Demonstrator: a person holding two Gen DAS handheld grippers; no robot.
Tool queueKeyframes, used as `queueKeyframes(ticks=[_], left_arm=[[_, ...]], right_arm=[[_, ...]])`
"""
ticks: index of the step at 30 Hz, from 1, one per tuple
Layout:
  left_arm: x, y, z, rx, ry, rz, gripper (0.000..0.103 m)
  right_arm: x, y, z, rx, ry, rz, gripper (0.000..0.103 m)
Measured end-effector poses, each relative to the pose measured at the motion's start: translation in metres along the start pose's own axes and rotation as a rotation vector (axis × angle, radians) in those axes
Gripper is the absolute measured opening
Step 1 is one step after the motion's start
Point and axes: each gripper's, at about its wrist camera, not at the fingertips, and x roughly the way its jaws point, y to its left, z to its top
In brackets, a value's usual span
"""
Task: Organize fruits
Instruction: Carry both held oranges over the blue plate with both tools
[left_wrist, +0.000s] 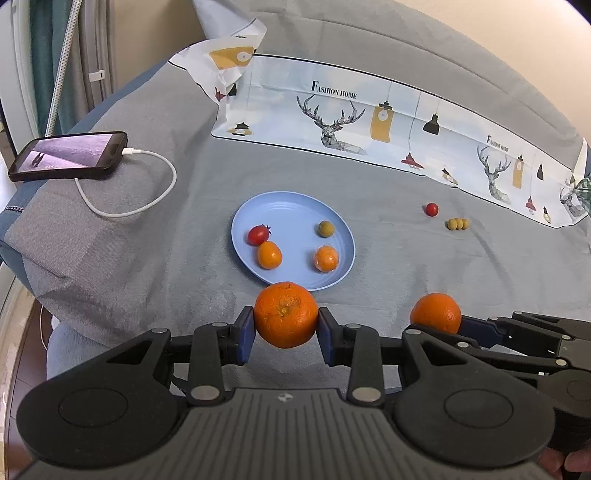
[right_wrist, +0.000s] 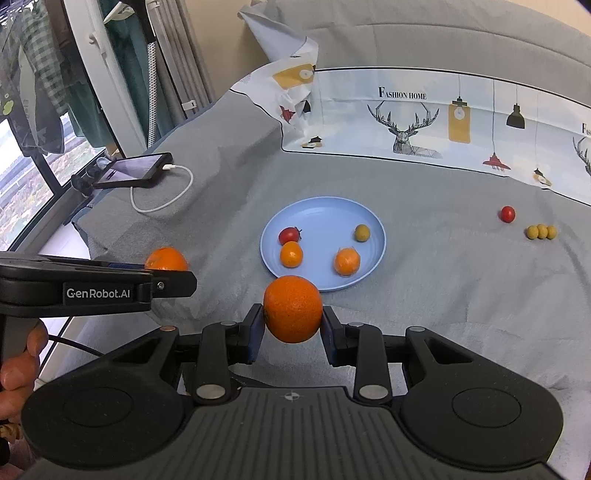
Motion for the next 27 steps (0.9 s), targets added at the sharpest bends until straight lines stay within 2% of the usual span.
queueKeyframes(ticks=[27], left_arm=[[0.062,-0.003,0.042,0.006,0.074,0.034,0.039]], right_arm=[[0.060,-0.036,0.026,0.068,0.076,0.001,0.034]])
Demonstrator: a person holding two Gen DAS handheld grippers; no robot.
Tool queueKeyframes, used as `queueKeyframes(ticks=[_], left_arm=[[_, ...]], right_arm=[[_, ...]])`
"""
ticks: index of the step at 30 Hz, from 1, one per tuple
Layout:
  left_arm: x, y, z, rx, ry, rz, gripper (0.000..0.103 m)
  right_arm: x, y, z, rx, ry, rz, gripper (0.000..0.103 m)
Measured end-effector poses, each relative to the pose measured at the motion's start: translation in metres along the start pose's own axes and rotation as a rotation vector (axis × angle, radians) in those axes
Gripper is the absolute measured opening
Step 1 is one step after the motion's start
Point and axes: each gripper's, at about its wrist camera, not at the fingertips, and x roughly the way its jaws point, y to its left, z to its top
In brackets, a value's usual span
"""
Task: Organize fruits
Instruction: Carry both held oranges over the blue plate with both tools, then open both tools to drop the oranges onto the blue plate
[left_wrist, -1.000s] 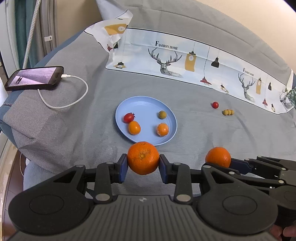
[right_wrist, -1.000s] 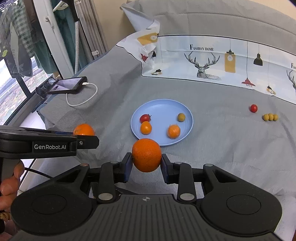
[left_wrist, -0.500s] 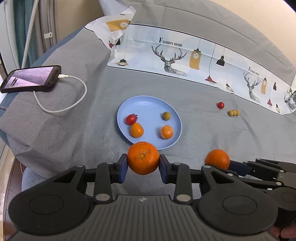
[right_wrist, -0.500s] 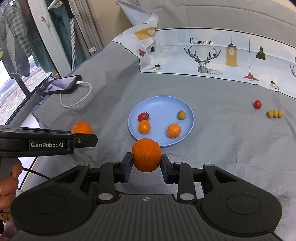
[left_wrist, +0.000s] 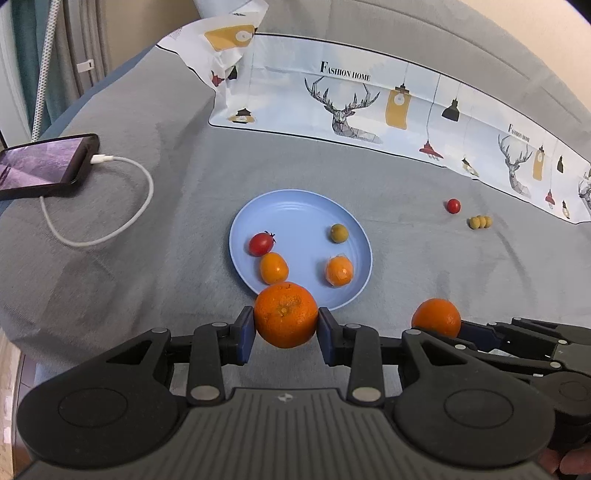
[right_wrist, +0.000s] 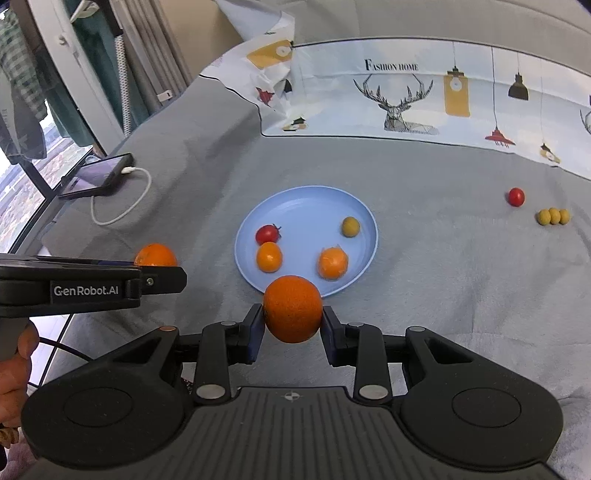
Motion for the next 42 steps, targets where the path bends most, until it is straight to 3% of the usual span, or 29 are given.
queueKeyframes(ticks=[24,38,40,42], left_arm=[[0.101,-0.010,0.054,0.046,0.109,0.036,0.039],[0.159,-0.007,0.073,0.076,0.166,0.073,0.040],[0.161,-0.005,0.075,0.078,0.163,0.070,0.049],[0.159,-0.004,0.078,0.072,0.146,0.058,0.090]], right_arm=[[0.083,-0.041,0.039,0.045,0.047,-0.033,0.034],[0.138,-0.047,0.054,-0.025,0.065,-0.055,0.034],[0.142,-0.048,0.056,-0.031,0.065,-0.046,0.035],[0.143,-0.048,0.058,-0.042,0.055,-0.020,0.037]])
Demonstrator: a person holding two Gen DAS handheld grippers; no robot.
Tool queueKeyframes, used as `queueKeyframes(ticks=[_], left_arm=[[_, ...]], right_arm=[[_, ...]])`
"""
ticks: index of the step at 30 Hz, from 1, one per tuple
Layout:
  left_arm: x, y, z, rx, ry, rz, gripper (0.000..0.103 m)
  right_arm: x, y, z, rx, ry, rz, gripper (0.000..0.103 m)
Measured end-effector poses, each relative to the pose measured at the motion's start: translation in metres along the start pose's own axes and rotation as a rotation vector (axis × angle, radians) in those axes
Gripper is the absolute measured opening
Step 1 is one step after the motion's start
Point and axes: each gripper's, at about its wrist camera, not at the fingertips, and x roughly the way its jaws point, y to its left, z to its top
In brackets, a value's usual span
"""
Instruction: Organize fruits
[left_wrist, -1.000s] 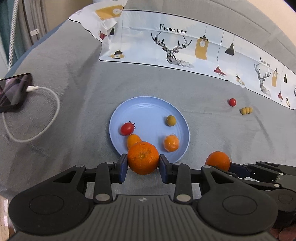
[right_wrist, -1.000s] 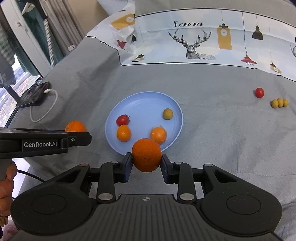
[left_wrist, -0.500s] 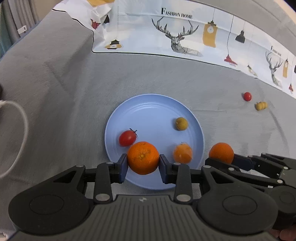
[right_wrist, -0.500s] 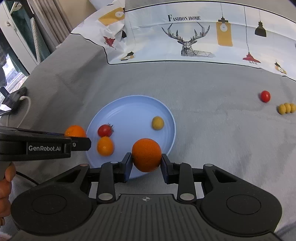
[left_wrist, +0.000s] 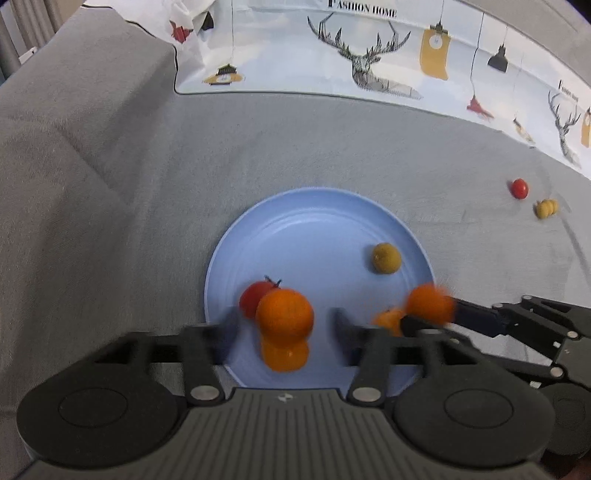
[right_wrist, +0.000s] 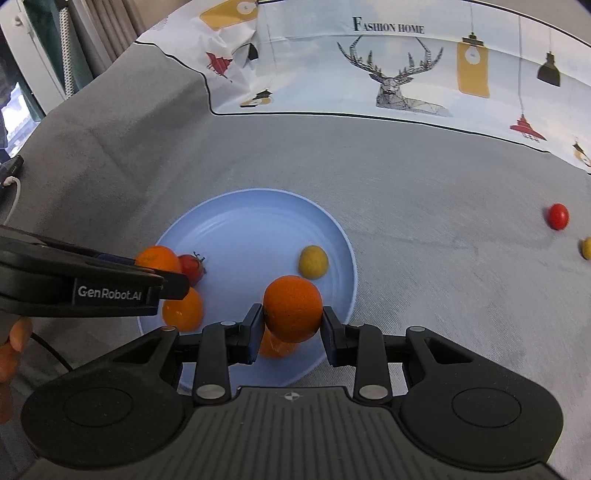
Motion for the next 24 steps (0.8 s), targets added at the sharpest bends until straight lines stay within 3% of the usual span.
queueKeyframes(ticks=[2,3,4,9,14,24], left_arm=[[-0.010,0.002,0.000,-0.012,-0.045,-0.003,0.103],[-0.016,0.001,-0.002,-0.010,-0.066,-0.005,0.103],[-0.020,-0.001,-0.004,0.003,-0.065,-0.008,0.103],[-0.038,-0.009,-0.027,0.056,-0.047,0.019,0.103],[-0.066,-0.008,-0.056,0.044,-0.050,0.041,0.103],[-0.126,-0.002,-0.100,-0.025,-0.134,0.037,0.103]], right_arm=[[-0.003,0.001,0.002,-0.019,-0.015,0.016,0.050],[-0.006,0.002,0.002,-0.026,-0.024,0.007,0.068],[-0.011,0.002,0.001,-0.033,-0.033,-0.005,0.080],[-0.038,0.005,-0.017,-0.055,-0.029,-0.027,0.092],[-0.071,0.017,-0.044,-0.021,-0.036,-0.067,0.096],[-0.143,0.051,-0.076,-0.058,-0.179,-0.115,0.102]])
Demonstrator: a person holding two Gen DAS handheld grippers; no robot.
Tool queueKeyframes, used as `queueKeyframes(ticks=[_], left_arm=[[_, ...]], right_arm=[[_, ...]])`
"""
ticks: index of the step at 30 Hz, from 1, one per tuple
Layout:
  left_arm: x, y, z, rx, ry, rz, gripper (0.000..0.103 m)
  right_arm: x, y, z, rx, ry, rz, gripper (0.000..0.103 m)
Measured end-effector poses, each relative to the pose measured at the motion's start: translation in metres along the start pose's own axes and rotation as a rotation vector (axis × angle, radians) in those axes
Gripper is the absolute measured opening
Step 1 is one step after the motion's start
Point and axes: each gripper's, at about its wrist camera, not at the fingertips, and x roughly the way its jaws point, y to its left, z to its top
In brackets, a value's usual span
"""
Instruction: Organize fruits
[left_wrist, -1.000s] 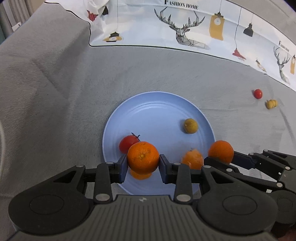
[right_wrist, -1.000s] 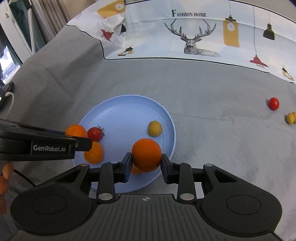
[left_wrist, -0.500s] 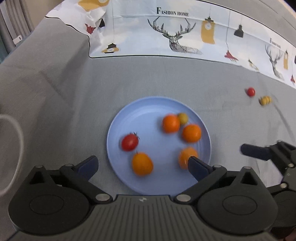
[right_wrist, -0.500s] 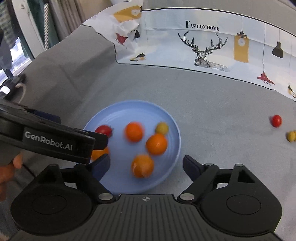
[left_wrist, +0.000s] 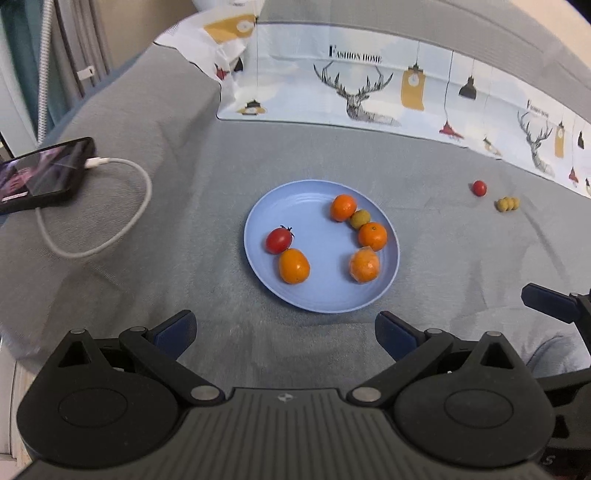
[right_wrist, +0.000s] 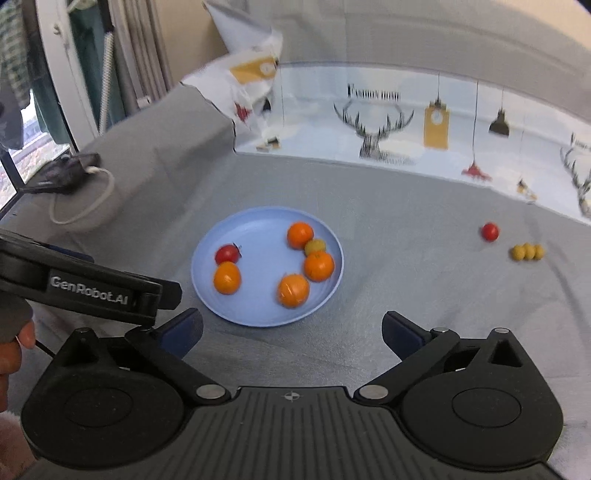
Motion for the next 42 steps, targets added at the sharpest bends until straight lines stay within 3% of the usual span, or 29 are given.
queueKeyframes(ticks=[13,24,42], left_arm=[[-0.041,-0.004,-0.039,-0.022,-0.064,0.000,0.103],[-0.066,-0.013,-0.046,0.006,-0.125,0.006,0.103],[-0.086,-0.020,-0.055,0.022,-0.162,0.031,0.103]], right_arm=[[-0.052,0.014,-0.029,-0.024,-0.073,-0.025,0.102],[-0.071,0.014,-0.035,-0.027,-0.115,-0.026,0.102],[-0.093,0.016,-0.042,-0.033,-0.162,-0.030,0.102]])
